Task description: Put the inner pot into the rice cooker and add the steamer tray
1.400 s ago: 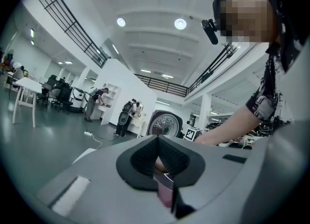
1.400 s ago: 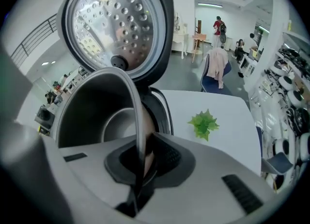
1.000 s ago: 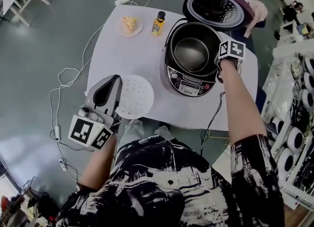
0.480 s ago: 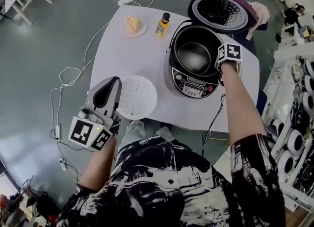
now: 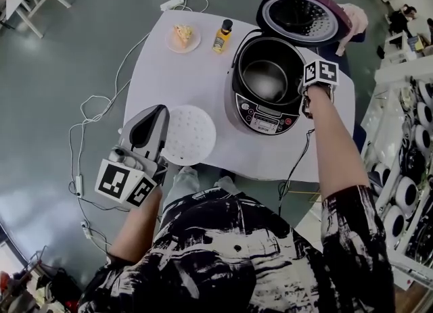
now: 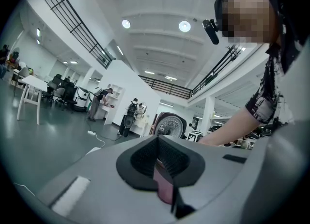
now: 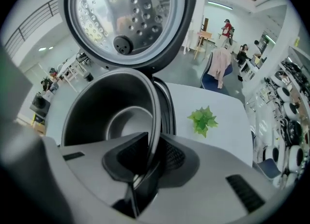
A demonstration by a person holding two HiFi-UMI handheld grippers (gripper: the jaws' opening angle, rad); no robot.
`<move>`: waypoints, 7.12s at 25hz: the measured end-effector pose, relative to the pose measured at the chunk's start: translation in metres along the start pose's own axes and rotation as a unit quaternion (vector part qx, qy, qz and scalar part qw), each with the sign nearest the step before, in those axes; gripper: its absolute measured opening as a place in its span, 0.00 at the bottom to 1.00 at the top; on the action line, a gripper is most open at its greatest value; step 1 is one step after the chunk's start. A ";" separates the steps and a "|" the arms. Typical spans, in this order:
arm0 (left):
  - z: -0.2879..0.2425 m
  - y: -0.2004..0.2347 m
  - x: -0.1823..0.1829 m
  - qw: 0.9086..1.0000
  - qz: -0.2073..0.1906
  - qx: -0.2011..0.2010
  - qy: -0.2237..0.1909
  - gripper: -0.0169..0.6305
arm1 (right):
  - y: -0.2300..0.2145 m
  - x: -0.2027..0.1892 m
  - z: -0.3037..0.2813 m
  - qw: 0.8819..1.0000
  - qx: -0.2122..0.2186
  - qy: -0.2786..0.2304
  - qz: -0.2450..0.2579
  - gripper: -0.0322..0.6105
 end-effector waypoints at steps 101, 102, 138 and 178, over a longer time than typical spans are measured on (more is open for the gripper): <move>-0.067 -0.103 0.034 0.985 -0.087 -0.152 -0.006 0.03 | -0.013 0.000 0.025 0.989 0.044 -0.105 -0.093 0.06; -0.067 -0.103 0.032 0.985 -0.086 -0.152 -0.006 0.03 | -0.011 -0.001 0.018 0.990 0.038 -0.100 -0.091 0.06; -0.155 -0.174 0.053 0.976 -0.079 -0.204 -0.016 0.03 | 0.051 -0.056 0.264 0.821 0.286 -0.481 0.115 0.19; -0.143 -0.213 0.042 0.975 -0.101 -0.200 -0.007 0.03 | 0.037 -0.106 0.250 0.833 0.250 -0.480 0.113 0.05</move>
Point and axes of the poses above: the fingertips, and each gripper's own axes: z backward along the fingers, y to its left, x out of its top, the point moved 4 cm from there along z, backward along the fingers, and after that the axes turned 9 degrees about -z, right-handed, at the moved point
